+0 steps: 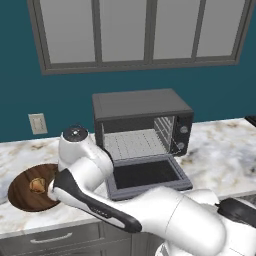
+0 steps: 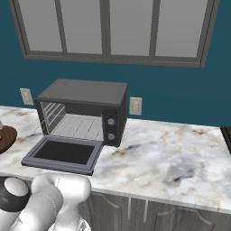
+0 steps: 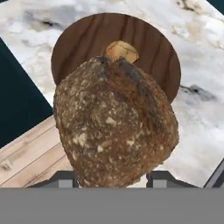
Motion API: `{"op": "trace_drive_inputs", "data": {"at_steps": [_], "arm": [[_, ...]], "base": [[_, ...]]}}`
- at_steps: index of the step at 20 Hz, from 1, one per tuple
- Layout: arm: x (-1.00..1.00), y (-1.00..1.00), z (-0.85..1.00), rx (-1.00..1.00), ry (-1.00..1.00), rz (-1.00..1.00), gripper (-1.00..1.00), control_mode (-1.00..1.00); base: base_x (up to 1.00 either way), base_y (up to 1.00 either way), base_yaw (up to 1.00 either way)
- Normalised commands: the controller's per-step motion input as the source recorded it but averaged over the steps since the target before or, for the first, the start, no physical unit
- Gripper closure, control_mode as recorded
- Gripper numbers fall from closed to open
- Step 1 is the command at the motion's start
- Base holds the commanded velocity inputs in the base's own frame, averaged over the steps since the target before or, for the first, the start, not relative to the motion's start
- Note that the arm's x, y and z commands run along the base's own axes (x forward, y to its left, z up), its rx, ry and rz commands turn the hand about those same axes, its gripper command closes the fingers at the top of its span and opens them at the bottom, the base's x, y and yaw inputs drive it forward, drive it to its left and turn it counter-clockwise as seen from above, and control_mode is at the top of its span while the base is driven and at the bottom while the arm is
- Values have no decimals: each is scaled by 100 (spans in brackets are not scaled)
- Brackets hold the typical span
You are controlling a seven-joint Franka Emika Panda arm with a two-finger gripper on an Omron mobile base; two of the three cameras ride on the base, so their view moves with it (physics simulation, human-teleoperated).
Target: Pick up the heated bread from the toaster oven and place it in the bowl. Then move the bread bowl to the dining counter.
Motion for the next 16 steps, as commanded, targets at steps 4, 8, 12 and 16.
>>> {"op": "trace_drive_inputs", "data": {"at_steps": [4,8,12,16], "arm": [[57,74,-56,-6,0,0,100,-100],[90,73,-51,0,0,0,100,-100],[66,40,-45,0,0,0,-100,-100],[2,4,-2,0,1,-1,-100,-100]], "base": [[0,0,0],[0,0,0],[0,0,0],[0,0,0]]}}
